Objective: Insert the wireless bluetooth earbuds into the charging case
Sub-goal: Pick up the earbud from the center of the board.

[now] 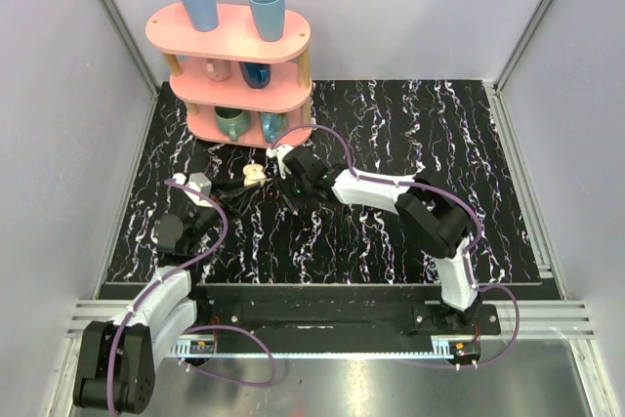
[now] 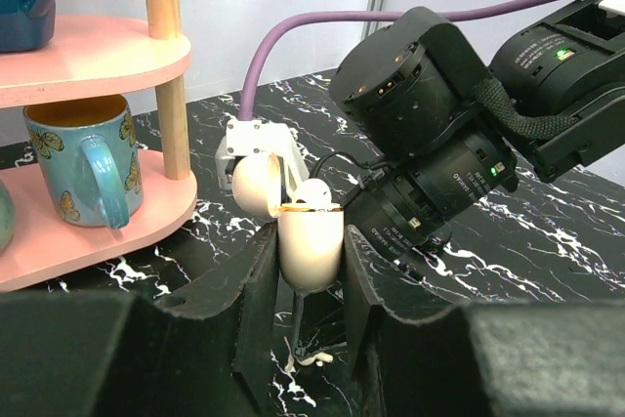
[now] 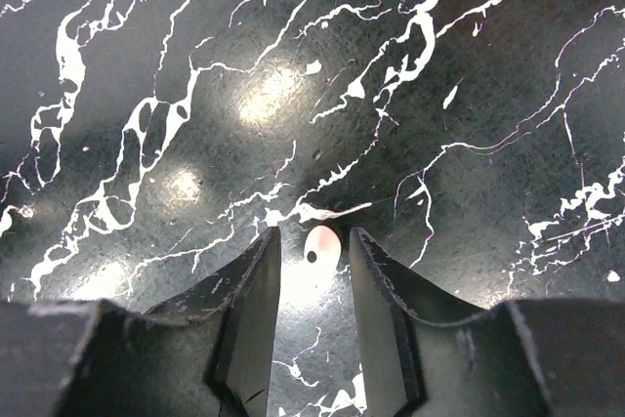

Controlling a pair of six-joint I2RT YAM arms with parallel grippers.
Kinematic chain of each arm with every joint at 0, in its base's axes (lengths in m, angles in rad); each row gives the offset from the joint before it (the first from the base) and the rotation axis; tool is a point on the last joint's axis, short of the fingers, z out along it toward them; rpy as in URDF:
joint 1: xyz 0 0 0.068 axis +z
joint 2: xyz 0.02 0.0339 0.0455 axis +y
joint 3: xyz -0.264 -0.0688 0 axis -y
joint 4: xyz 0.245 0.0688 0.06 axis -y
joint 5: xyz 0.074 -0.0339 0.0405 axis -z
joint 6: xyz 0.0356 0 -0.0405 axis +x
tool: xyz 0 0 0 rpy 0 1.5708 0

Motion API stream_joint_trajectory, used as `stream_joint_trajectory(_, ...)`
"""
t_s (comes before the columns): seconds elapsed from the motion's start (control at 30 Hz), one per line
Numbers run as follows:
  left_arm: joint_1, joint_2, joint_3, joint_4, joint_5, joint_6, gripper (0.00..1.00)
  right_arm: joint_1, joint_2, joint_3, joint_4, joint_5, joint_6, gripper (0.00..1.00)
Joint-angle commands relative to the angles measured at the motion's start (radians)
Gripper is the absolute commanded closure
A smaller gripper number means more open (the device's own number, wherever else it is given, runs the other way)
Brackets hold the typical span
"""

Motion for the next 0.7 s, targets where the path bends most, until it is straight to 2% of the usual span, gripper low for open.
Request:
stream_joint_trajectory(0.0,0.005,-0.015,0.006,0.063,0.006,-0.001,1.00,0.008,0.018,0.018,-0.007,0.016,-0.011,0.58)
stream_joint_trajectory(0.67,0.005,-0.024,0.003,0.051,0.001,0.005,1.00,0.010,0.061,0.041,-0.044,0.039,-0.001,0.60)
